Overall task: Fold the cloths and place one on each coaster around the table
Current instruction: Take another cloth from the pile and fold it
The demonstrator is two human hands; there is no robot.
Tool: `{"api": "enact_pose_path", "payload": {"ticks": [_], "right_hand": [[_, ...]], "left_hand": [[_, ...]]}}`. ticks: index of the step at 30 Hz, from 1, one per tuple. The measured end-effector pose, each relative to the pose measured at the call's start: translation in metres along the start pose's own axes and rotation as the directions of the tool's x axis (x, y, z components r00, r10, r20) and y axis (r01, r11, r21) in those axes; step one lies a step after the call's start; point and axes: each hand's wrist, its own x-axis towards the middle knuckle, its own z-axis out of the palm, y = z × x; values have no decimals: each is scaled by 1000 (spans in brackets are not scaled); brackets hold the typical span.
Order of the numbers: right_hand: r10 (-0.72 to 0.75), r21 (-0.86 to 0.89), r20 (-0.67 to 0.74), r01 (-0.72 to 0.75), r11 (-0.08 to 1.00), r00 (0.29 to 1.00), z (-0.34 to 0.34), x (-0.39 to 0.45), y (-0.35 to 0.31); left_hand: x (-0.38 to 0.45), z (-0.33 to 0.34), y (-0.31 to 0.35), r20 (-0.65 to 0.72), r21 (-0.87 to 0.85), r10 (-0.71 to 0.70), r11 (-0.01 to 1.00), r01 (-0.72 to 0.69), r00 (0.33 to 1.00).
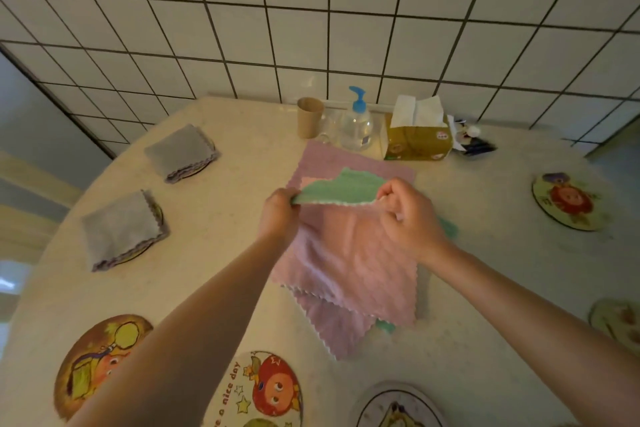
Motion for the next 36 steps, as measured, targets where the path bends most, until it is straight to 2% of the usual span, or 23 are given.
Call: {"api": "enact_pose_path", "payload": {"ticks": [3,7,12,16,20,24,27,29,31,33,36], "right_hand": [[-49,-81,-32,46,996,998,8,5,-14],[-148,-92,-59,142,986,987,30,2,-46],[-261,4,9,260,965,965,77,-30,-99],[-261,-2,204,267,964,944,128,-85,-112],[-128,-151,423,209,966,897,170,-154,-103],[87,-196,597,40,980,798,186,-220,-92],[146,-240,676,28,970,722,185,-257,-86],[177,-274,676,21,962,716,182,-270,-86],[226,-263,634,-69,962,740,178,-272,-87],[269,-235,562,-161,958,782,173,-262,-90],[289,-175,430,-235,956,855,167,-235,-94]], "left_hand": [[3,-53,5,-128,-44,125,990,-131,984],[-10,-125,-13,-246,136,365,930,-341,898],[-77,-192,-84,-286,267,386,911,-314,877],[-155,-198,-170,-159,341,358,895,-289,920],[-235,-186,-236,44,354,313,883,-308,949],[-296,-184,-266,244,328,384,832,-448,891],[-323,-184,-283,374,259,390,827,-498,842],[-329,-190,-288,399,155,292,913,-378,869],[-324,-198,-289,394,105,141,975,-198,908],[-310,-205,-287,410,92,-23,996,-16,912],[-282,-214,-284,326,-82,-153,979,189,933]]}}
